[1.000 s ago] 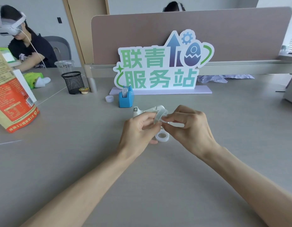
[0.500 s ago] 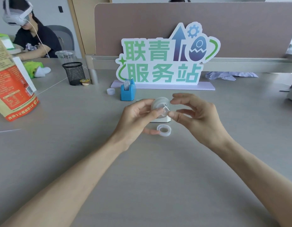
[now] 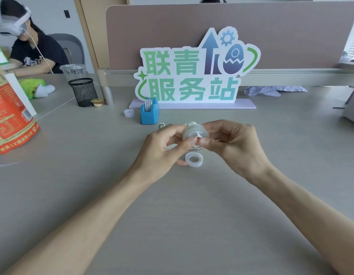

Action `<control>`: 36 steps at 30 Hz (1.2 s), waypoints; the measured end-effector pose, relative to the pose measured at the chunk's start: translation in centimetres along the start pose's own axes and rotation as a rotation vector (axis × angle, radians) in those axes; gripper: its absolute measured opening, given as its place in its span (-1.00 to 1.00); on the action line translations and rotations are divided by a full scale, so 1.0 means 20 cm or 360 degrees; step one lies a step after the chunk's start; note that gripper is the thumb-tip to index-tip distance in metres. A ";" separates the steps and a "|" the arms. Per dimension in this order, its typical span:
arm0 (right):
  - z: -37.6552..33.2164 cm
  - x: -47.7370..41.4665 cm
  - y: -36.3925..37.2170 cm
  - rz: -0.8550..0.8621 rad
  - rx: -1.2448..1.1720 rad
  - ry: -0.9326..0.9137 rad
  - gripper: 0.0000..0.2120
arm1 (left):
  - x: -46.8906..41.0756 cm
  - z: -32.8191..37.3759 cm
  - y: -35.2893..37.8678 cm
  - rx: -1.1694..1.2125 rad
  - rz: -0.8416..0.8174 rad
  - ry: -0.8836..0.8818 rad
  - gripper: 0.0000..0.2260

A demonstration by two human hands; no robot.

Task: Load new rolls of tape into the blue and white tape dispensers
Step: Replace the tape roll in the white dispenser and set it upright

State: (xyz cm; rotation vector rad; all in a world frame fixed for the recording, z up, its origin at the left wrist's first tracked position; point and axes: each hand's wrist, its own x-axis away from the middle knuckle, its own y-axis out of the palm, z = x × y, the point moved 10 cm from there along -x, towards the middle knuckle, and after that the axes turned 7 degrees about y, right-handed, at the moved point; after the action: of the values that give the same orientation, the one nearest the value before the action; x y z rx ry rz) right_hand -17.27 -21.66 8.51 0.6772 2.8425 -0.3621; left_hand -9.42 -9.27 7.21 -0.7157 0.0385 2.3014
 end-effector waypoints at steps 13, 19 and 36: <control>0.04 0.00 -0.02 0.0154 0.0061 0.0037 -0.83 | 0.01 0.02 -0.01 -0.0260 0.0038 0.0107 -0.92; 0.05 0.00 -0.01 0.0169 0.0085 0.0031 -0.85 | 0.02 0.02 -0.01 -0.0263 0.0031 0.0079 -0.96; 0.13 0.05 0.15 -0.0456 -0.0768 0.0392 -0.66 | -0.01 0.07 -0.06 -0.0051 0.0116 0.0072 -0.93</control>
State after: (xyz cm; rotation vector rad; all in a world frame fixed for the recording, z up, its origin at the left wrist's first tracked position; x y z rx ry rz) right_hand -16.52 -19.42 5.20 0.2305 3.0793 0.3902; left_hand -9.13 -8.25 8.72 -0.7949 0.0499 2.3595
